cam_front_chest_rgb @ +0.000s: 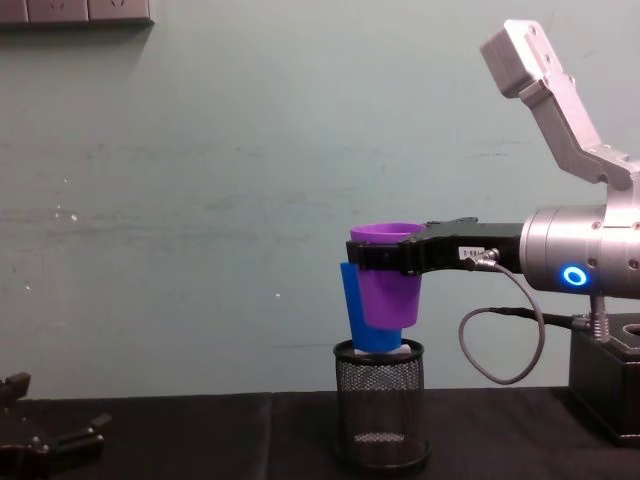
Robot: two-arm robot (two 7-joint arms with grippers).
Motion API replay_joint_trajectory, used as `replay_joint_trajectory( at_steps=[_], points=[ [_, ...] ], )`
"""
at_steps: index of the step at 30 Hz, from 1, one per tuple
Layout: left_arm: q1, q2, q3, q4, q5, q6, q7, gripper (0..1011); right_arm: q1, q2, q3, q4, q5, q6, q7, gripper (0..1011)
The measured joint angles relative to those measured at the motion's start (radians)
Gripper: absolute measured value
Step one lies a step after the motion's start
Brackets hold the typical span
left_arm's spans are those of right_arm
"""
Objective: Pick up one cup with a gripper and tap it against the other cup.
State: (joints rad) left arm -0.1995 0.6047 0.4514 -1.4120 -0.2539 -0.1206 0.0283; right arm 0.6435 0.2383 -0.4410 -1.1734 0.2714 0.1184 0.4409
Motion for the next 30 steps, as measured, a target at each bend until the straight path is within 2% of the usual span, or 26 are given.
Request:
replay_joint_trajectory(
  at_steps=[30],
  points=[
    [0.0,0.0,0.0,0.0,0.0,0.0,0.0,1000,0.0,0.0,0.0,0.0,0.0,0.0,0.0,732]
  ],
)
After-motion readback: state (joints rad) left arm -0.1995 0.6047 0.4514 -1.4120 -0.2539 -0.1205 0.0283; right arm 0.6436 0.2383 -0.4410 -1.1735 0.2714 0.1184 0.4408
